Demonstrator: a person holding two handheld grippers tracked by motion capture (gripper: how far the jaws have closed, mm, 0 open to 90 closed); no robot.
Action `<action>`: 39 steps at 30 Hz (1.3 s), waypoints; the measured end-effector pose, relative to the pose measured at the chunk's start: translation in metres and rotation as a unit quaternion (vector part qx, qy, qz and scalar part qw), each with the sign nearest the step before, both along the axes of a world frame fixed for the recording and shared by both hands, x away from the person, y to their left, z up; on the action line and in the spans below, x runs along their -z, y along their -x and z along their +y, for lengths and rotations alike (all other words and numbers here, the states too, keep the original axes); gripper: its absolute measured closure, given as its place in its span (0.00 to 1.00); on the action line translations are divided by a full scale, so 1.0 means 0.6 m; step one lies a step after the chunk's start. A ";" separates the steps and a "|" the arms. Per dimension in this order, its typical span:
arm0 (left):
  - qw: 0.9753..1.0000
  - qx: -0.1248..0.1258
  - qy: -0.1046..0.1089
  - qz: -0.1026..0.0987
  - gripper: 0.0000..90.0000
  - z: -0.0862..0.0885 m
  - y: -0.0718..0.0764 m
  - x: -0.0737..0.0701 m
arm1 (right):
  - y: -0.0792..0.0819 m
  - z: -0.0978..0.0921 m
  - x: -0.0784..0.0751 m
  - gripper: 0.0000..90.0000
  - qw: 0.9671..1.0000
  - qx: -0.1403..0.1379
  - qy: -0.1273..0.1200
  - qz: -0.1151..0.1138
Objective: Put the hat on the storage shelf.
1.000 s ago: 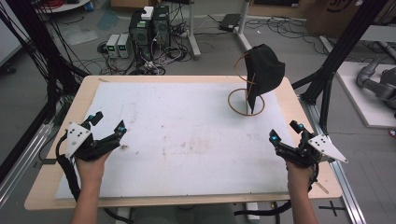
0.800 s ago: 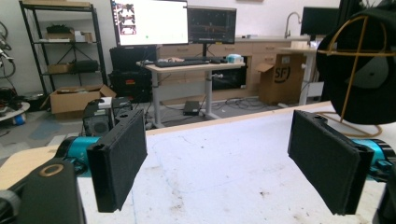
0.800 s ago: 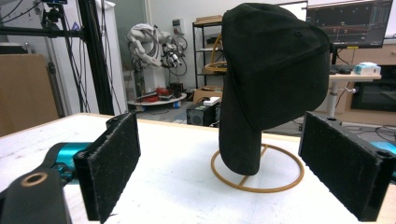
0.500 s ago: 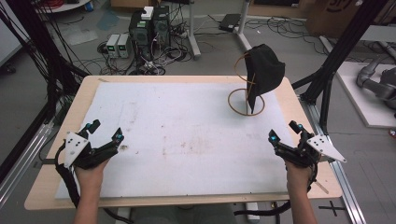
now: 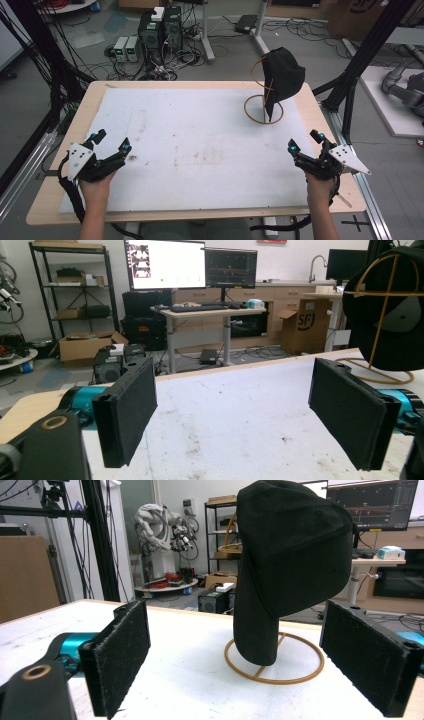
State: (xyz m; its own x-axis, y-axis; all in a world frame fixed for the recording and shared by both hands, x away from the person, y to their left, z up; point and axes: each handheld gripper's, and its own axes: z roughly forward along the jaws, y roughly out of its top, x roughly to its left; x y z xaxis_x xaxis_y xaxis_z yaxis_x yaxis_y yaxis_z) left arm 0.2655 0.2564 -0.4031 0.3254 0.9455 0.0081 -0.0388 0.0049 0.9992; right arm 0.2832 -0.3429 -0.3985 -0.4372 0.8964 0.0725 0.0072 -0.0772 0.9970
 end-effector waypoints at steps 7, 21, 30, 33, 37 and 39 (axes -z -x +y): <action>1.000 -0.003 0.001 -0.002 0.22 0.001 0.002 -0.004 | 0.000 0.001 -0.001 0.14 1.000 0.000 0.001 -0.001; 1.000 -0.005 0.002 -0.003 0.22 0.003 0.002 -0.005 | 0.001 0.003 -0.002 0.14 1.000 -0.001 0.002 -0.001; 1.000 -0.002 0.000 0.000 0.22 0.002 0.002 -0.005 | 0.001 0.004 -0.002 0.14 1.000 -0.003 0.005 -0.002; 1.000 -0.002 0.001 -0.001 0.22 0.003 0.002 -0.005 | 0.002 0.004 -0.002 0.14 1.000 -0.002 0.005 -0.002; 1.000 0.000 0.003 0.000 0.22 0.003 0.002 -0.005 | 0.002 0.004 -0.002 0.14 1.000 -0.002 0.005 -0.003; 1.000 0.001 0.001 0.001 0.22 0.003 0.002 -0.005 | 0.002 0.003 -0.002 0.14 1.000 -0.002 0.006 -0.003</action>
